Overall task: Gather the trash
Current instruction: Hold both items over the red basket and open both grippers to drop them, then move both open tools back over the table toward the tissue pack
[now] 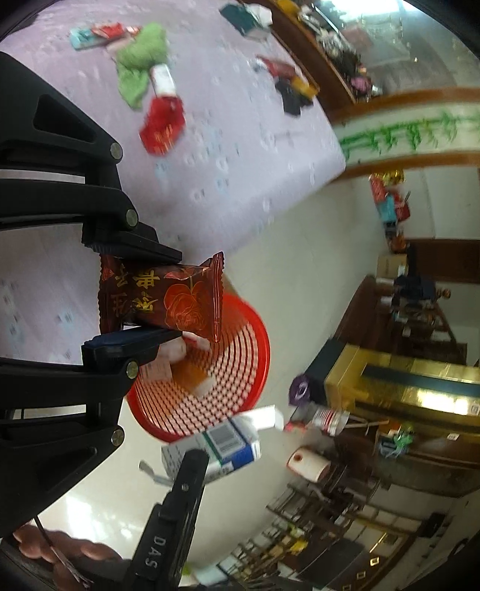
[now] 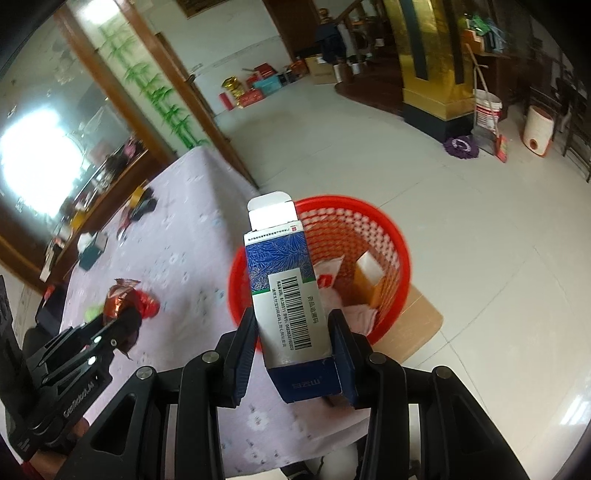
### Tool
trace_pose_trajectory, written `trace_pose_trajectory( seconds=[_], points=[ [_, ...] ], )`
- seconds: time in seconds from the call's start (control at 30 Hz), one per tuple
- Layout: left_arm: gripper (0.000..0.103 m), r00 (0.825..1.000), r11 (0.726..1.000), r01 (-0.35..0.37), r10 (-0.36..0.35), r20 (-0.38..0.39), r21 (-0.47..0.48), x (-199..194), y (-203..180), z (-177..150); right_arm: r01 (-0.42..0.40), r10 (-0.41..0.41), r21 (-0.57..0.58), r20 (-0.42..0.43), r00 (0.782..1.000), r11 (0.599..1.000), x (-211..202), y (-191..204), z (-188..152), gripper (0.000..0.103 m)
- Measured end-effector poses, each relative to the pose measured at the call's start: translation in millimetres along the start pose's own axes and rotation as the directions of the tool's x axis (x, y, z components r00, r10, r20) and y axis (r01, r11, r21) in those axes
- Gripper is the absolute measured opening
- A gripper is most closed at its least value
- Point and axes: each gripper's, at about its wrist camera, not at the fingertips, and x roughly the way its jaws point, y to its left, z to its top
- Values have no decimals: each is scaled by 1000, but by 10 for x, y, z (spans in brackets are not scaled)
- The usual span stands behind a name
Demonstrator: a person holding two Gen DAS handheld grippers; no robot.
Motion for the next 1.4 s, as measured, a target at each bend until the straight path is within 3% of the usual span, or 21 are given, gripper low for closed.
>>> trace_pose_trajectory(
  seconds=[0.27, 0.3, 0.33, 0.37, 0.57, 0.63, 0.8, 1.03, 1.27, 1.4],
  points=[
    [32, 999, 998, 51, -50, -16, 37, 334, -376, 301, 3, -3, 34, 11, 1000, 999, 120, -188, 306, 43],
    [37, 997, 996, 76, -75, -13, 48, 378, -420, 340, 7, -7, 36, 11, 1000, 999, 162, -214, 358, 43],
    [51, 997, 995, 79, -79, -17, 56, 405, -428, 356, 11, -11, 38, 6, 1000, 999, 197, -237, 392, 43],
    [56, 998, 996, 63, -62, -21, 61, 435, -448, 370, 11, -11, 46, 3, 1000, 999, 224, -264, 420, 43],
    [59, 998, 998, 57, -56, -24, 19, 364, -314, 278, -1, 0, 55, 16, 1000, 999, 161, -346, 451, 43],
    [64, 999, 999, 46, -46, -20, -1, 302, -234, 204, -7, 6, 60, 16, 1000, 998, 121, -346, 436, 44],
    [64, 1000, 997, 16, -18, -24, -70, 120, 54, -61, -39, 39, 25, 8, 999, 999, 69, -138, 338, 53],
    [64, 998, 986, -55, 52, -18, -157, -214, 560, -395, -127, 122, -77, -68, 990, 989, 142, 485, 76, 54],
    [64, 991, 955, -135, 135, -17, -263, -546, 1185, -765, -201, 184, -195, -100, 978, 960, 107, 1109, -172, 54],
    [64, 982, 921, -183, 184, -30, -344, -725, 1624, -1012, -234, 208, -254, -127, 970, 938, 115, 1406, -320, 54]
  ],
)
